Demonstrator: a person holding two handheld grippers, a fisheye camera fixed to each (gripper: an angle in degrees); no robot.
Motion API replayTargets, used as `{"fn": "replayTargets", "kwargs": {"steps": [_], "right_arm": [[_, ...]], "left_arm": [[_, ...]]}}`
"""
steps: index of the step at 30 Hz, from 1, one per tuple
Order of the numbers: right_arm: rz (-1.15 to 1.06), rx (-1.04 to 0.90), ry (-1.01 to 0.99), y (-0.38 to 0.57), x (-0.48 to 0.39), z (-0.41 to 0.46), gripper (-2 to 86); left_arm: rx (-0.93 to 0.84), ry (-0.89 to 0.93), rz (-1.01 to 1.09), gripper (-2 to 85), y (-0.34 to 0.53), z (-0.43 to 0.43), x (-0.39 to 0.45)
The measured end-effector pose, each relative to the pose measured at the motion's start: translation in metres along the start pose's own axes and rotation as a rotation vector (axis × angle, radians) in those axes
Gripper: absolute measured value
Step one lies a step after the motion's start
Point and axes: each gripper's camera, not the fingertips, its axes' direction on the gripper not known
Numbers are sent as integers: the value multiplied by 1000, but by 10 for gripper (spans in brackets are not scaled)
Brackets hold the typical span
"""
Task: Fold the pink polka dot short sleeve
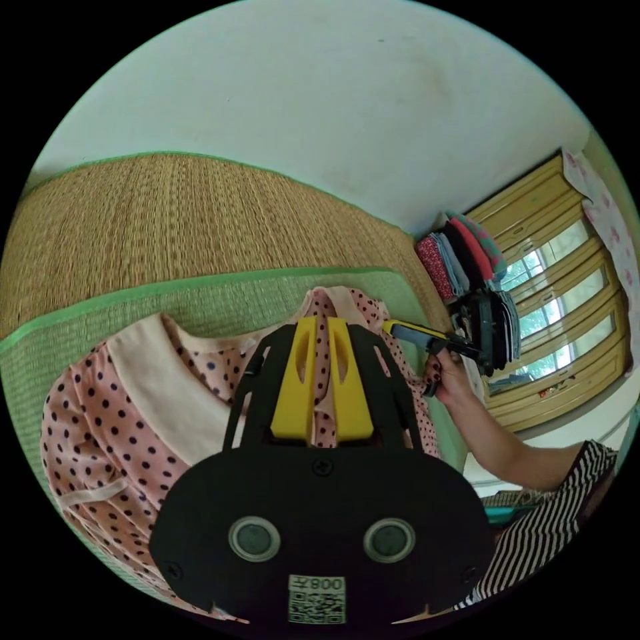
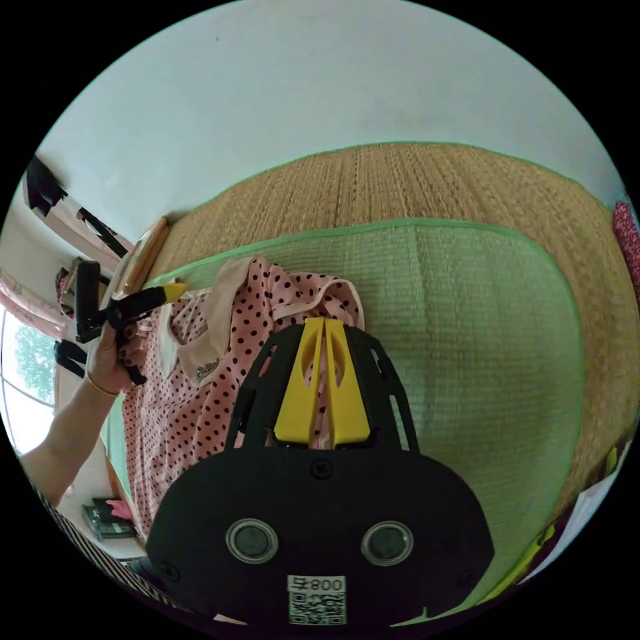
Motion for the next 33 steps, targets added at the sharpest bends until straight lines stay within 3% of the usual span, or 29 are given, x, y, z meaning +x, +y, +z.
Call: {"fn": "replayTargets", "kwargs": {"steps": [6,11,16,19,23,27,30,33], "right_arm": [[-7,-22,68,2,1,-8,0],[-11,43,94,13,-11,-30,0],[-117,99,-35,33,-55,-45,1],[-288,37,-153,42,-103,-28,1],[-370,-143,-42,54,-138,26,1],[-404,-104,-31,67,-143,11,1],[-432,-98,40,82,-150,20,2],[-433,-96,75,93,-153,17,2]], "left_arm": [[-89,-132,29,37,22,-8,12],[-31,-52,60,56,33,-25,33],[-109,-152,185,65,35,-20,73],[-126,-241,189,58,39,-13,84],[-121,-248,124,35,42,-11,87],[3,-304,95,23,50,-38,99],[-93,-355,20,14,55,-24,89],[-41,-277,-17,11,54,-29,95]]}}
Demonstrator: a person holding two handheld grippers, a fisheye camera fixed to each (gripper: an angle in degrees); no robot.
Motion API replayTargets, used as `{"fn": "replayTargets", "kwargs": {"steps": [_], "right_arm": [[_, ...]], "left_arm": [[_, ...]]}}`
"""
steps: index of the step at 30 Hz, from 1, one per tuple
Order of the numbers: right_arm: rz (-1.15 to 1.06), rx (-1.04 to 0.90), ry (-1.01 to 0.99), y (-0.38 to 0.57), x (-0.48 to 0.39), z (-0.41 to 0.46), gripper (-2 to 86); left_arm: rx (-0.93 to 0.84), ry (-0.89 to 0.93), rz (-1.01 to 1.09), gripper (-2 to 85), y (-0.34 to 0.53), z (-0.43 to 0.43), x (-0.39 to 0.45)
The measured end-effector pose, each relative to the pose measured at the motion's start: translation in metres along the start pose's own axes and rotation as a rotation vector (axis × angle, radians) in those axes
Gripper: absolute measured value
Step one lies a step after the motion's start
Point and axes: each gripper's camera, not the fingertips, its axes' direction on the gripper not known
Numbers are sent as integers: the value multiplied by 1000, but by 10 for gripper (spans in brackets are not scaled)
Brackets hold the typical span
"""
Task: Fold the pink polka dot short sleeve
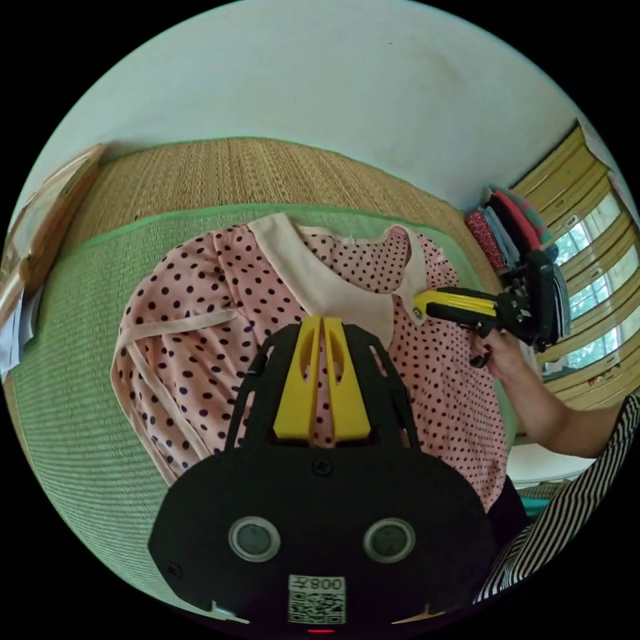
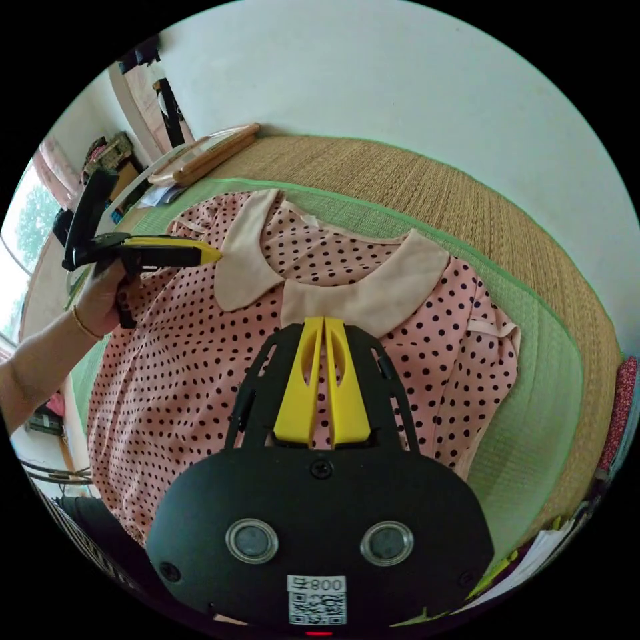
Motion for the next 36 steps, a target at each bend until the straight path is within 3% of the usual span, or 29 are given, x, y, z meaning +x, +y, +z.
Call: {"fn": "replayTargets", "kwargs": {"steps": [4,9,13,27,36], "right_arm": [[28,37,-75,25,10,-28,5],[295,235,-46,120,59,-97,26],[447,255,-35,170,85,-105,65],[548,245,-72,246,116,-86,71],[566,221,-121,260,126,-76,42]], "left_arm": [[41,66,115,21,-9,-5,38],[-9,186,278,50,-36,15,94],[-56,230,404,67,-69,44,148],[-261,90,642,87,-195,144,292],[-364,25,592,60,-222,195,332]]}}
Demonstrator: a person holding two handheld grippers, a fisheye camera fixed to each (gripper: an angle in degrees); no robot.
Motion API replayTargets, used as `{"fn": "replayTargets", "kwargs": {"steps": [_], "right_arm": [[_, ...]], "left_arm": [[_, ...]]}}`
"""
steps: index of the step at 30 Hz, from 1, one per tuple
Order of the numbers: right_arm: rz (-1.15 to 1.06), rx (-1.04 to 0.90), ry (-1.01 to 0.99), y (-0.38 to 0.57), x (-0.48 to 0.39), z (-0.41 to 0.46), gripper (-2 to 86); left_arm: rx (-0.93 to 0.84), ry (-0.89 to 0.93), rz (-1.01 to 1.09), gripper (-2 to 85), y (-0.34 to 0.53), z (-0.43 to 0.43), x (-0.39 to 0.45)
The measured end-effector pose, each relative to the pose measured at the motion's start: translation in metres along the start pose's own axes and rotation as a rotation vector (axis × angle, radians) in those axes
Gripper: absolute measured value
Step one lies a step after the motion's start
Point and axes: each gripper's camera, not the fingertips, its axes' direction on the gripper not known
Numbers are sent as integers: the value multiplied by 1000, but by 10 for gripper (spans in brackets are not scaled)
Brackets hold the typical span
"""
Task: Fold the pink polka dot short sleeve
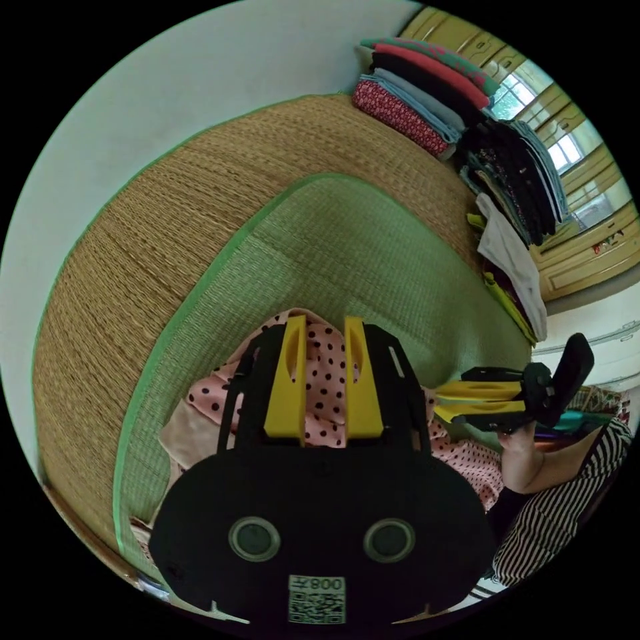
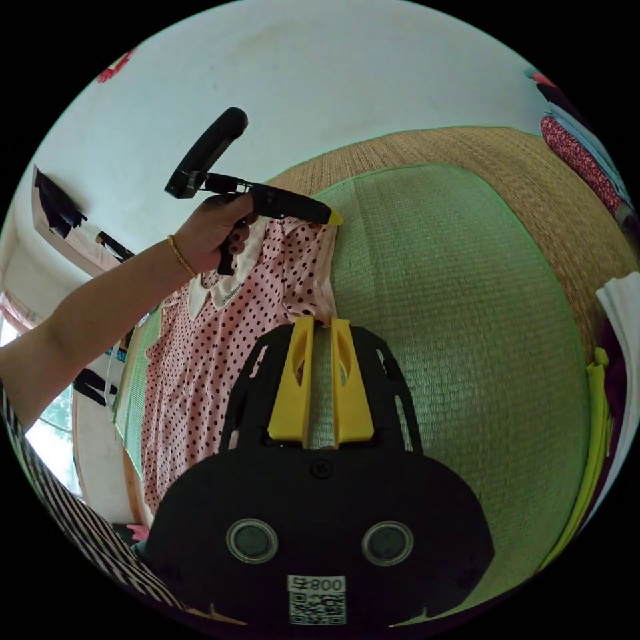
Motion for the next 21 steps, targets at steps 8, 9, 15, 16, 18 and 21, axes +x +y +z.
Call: {"fn": "replayTargets", "kwargs": {"steps": [8,9,15,16,18,21], "right_arm": [[-52,-15,2,2,1,2,7],[-71,14,15,4,-2,-1,5],[-179,100,-19,11,-17,-20,4],[-194,102,-18,11,-19,-21,4],[-256,79,-41,11,-27,-17,4],[-292,2,-86,10,-32,0,4]], "left_arm": [[37,-55,-6,19,-5,-4,2],[63,-40,-11,17,-2,-9,0],[230,83,-84,15,34,-37,-23],[248,113,-113,15,45,-40,-32],[258,137,-157,17,61,-41,-46],[242,157,-228,22,83,-32,-69]]}}
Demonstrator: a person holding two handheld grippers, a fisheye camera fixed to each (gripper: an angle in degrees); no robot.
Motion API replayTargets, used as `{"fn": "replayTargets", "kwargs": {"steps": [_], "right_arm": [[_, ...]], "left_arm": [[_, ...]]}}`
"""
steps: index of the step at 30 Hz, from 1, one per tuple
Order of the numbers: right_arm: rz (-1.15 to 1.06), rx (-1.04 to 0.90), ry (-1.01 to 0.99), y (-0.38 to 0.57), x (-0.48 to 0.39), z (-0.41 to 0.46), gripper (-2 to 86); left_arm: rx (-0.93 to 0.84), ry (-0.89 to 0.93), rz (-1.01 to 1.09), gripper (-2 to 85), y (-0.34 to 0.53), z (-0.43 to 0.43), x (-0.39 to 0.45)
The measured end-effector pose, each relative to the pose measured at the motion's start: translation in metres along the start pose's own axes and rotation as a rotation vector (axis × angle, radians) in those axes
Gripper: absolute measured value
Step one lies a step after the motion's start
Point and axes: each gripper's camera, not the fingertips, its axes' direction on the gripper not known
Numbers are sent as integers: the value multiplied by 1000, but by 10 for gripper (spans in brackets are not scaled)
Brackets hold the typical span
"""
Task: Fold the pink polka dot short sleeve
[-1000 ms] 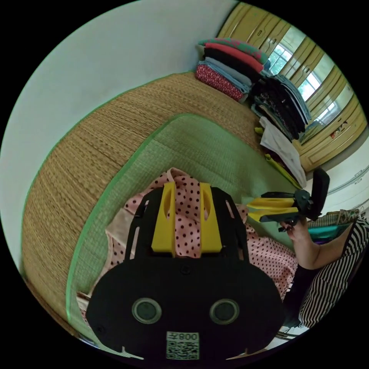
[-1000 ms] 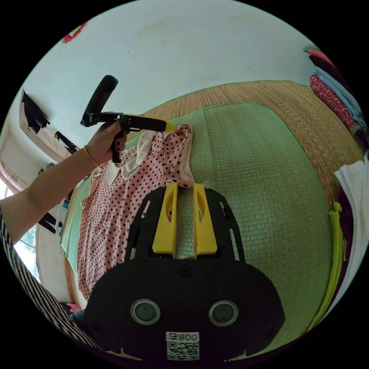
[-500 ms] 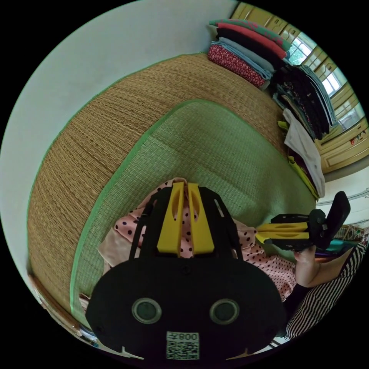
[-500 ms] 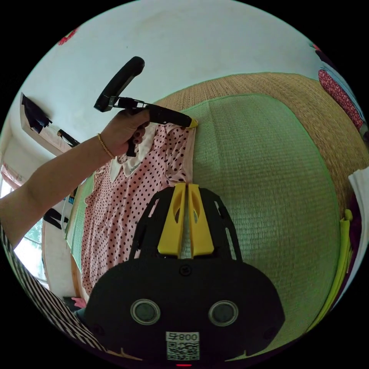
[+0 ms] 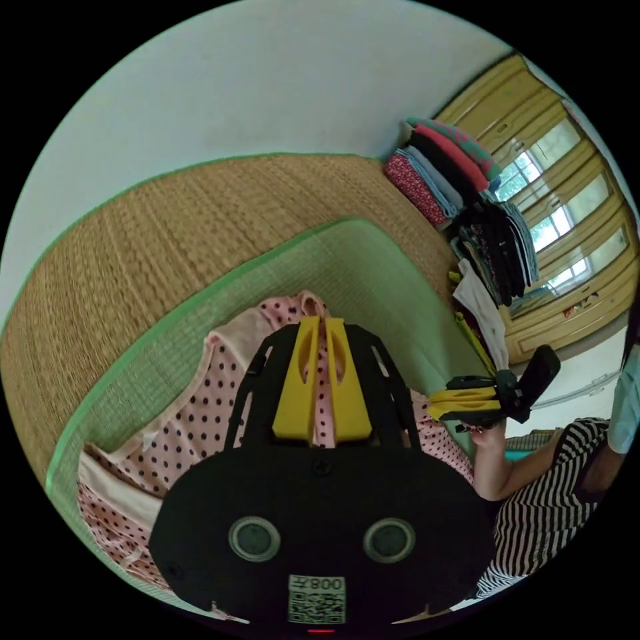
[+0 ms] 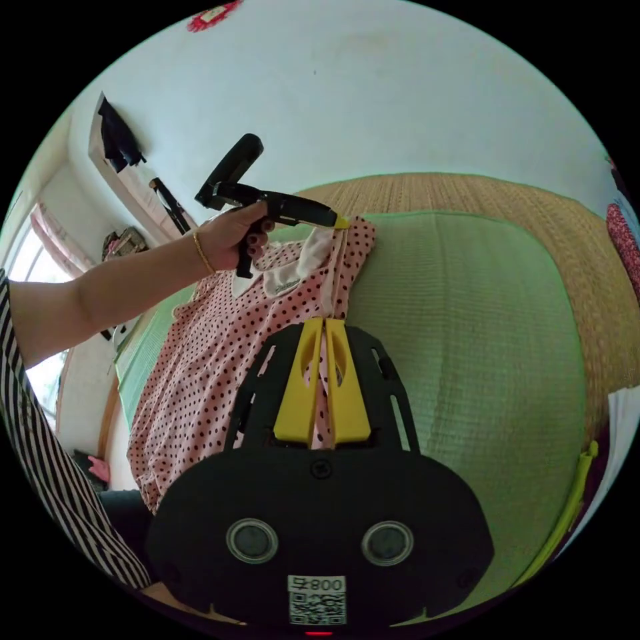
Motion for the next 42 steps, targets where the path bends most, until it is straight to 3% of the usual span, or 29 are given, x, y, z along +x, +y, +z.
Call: {"fn": "replayTargets", "kwargs": {"steps": [5,11,20,25,31,35,42], "right_arm": [[-10,-103,-58,-3,0,22,6],[-20,-142,-78,-5,-1,31,11],[-77,-179,-72,-14,-18,40,42],[-133,-181,-131,-20,-33,44,47],[-96,-121,-94,-25,-34,43,12],[-38,-205,-30,-30,-35,71,3],[-23,-187,24,-41,-51,77,1]], "left_arm": [[-21,53,-63,45,19,8,-28],[92,53,-60,63,40,-9,-38],[151,61,95,52,64,-16,-24],[9,-60,80,28,76,9,-36],[5,-59,61,14,104,11,-54],[-21,-65,38,8,120,17,-67],[7,-28,35,4,156,12,-89]]}}
